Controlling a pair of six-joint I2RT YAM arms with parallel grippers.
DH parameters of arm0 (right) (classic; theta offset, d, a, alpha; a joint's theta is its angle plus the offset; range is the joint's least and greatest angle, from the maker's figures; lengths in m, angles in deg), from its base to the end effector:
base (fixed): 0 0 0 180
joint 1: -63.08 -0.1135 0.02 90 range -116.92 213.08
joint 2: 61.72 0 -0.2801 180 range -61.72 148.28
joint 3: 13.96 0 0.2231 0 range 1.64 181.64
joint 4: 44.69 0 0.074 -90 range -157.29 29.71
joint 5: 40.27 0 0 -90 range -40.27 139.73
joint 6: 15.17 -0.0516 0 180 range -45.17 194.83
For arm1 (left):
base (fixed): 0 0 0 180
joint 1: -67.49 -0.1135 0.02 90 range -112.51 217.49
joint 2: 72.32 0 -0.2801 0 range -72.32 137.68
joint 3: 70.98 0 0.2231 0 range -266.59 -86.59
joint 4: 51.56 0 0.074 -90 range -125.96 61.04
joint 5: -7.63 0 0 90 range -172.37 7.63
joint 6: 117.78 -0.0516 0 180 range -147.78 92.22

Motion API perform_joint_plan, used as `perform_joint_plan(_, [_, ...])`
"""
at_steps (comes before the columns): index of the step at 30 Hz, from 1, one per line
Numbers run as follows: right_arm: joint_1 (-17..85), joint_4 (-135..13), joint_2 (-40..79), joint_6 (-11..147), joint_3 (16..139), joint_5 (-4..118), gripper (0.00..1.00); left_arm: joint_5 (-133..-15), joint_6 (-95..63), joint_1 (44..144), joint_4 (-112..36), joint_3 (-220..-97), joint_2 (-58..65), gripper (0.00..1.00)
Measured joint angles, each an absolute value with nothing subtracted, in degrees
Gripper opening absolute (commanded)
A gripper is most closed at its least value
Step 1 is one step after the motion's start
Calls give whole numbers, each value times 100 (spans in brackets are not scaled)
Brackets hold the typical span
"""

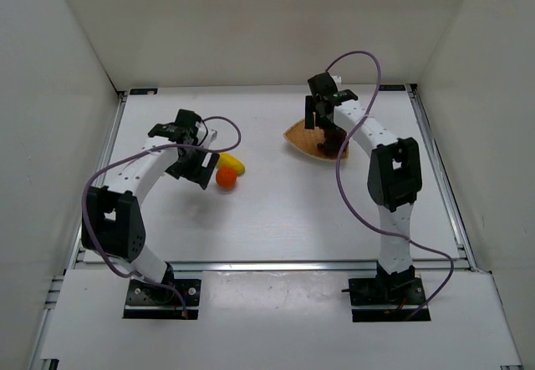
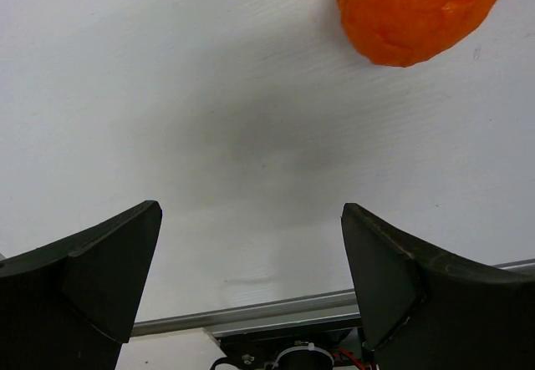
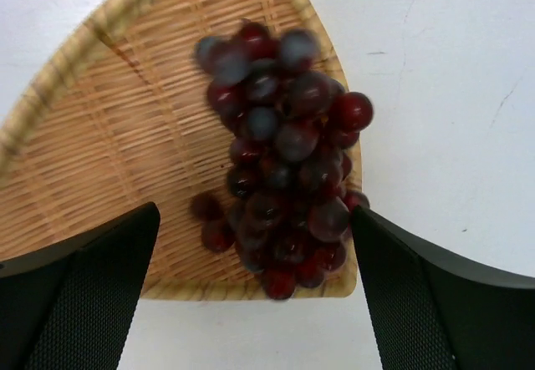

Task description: Place and organize the fake fruits in the fruit bowl

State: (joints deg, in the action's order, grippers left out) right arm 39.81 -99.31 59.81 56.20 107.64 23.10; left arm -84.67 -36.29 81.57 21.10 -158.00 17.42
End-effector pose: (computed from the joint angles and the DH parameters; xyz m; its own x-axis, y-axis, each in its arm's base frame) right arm 0.4310 0.1602 0.2547 -0.7457 -0.0098 -0.6662 0.1307 0.9783 -0.1607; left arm 0.2656 -0.0645 0.2615 -0.8937 0.3766 -0.2439 0.3696 0.9261 0.0758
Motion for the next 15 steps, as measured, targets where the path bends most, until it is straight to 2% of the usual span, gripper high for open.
perform_joint_plan(6, [3966,-9964,5446,5526,10709,2336,100,-8476,-3627,8595,2162,-16124,2174,100])
perform_joint_plan(15, [4011,-9733,3057,5115,8854,2223,100,-8126,-3603,9093,2162,-17020,3169,100])
